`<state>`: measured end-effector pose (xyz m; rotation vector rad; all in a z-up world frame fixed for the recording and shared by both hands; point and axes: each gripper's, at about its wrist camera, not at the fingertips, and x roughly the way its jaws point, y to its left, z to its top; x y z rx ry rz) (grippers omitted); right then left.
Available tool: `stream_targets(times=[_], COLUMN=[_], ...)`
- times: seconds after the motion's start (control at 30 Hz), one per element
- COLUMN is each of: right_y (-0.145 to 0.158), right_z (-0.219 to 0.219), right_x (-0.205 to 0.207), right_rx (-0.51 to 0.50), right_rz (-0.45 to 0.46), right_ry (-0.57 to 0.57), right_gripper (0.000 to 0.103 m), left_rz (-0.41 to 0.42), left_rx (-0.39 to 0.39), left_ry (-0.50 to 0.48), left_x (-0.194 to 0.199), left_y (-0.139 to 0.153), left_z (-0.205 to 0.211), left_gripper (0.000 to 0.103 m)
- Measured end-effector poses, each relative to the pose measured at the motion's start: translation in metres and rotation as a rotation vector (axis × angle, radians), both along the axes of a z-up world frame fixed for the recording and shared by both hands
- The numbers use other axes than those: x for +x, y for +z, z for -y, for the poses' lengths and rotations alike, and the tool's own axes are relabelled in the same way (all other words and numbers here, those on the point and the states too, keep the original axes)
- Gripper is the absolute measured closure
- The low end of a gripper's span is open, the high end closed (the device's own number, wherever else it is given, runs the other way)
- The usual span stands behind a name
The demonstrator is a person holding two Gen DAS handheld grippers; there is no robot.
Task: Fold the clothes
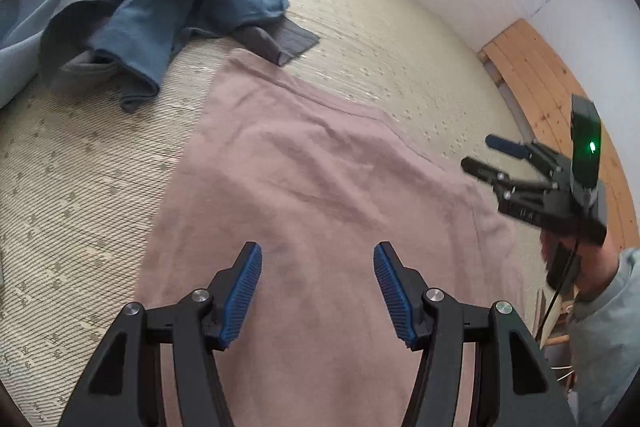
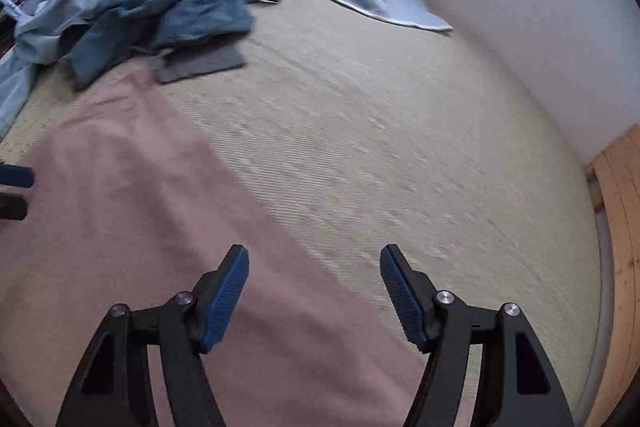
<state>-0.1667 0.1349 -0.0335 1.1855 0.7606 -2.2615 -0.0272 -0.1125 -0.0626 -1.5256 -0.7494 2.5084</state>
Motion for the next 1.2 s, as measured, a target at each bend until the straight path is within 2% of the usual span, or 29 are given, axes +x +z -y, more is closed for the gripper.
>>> stream_targets(times=[0.13, 0.4, 0.5, 0.6, 0.7, 0.83, 0.93, 1.2], right_y=[-0.001, 0.007, 0.010, 0.013, 0.017, 0.025, 0.026, 0.013], right_z=[0.021, 0.024, 0.019, 0.015, 0.018, 0.023, 0.034, 0.061], right_x=[0.025, 0.121, 0.154, 0.181, 0.203, 0.229, 0.249, 0.266], right_rx=[-0.047, -0.166, -0.220, -0.262, -0.279, -0.341, -0.360, -0.363], right_rz=[-0.023, -0.091, -0.090, -0.083, -0.085, -0.090, -0.103, -0.065], right_ry=[0.012, -0.014, -0.036, -0.052, -0.056, -0.048, 0.001, 0.090], right_gripper=[0.031, 0.031, 0.019, 0.016, 0.016, 0.011, 0.011, 0.011], left_rz=[-0.029, -0.073, -0.092, -0.096, -0.083, -0.055, -0.026, 0.045], left_rx=[0.015, 0.031, 0.054, 0.094, 0.144, 0.180, 0.207, 0.237], left_ry=[0.004, 0.002, 0.013, 0.045, 0.099, 0.176, 0.226, 0.331], left_x=[0.009, 0.041, 0.057, 0.082, 0.109, 0.142, 0.161, 0.194], left_y=[0.009, 0.026, 0.031, 0.031, 0.027, 0.021, 0.012, -0.005], left_z=[0.007, 0.016, 0.023, 0.033, 0.044, 0.057, 0.064, 0.071], left_gripper=[0.040, 0.040, 0.040, 0.036, 0.028, 0.028, 0.028, 0.028])
